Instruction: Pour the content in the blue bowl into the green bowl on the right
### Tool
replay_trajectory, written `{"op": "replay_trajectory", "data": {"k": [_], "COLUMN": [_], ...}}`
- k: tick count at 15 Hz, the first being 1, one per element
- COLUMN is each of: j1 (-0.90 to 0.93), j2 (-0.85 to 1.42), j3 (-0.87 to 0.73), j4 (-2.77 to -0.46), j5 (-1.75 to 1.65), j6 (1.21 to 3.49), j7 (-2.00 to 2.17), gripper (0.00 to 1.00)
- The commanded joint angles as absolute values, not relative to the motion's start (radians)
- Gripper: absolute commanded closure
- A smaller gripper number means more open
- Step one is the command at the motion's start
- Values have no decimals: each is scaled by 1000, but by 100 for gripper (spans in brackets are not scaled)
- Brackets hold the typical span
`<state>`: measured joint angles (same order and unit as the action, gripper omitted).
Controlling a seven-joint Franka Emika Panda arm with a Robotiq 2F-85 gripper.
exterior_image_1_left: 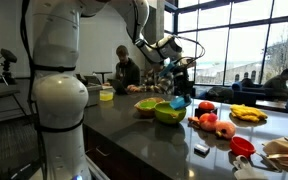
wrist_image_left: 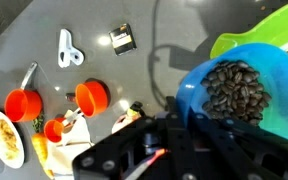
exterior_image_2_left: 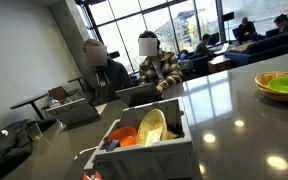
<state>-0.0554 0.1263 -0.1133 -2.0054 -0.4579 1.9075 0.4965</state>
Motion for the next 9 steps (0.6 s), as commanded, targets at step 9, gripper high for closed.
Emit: {"op": "replay_trajectory", "data": {"k": [9], "j1": [28], "j2": [198], "j3": [-70], "j4": [-1912], "j5": [-500], "j6": [1784], "j7": [752], "gripper": [99]}}
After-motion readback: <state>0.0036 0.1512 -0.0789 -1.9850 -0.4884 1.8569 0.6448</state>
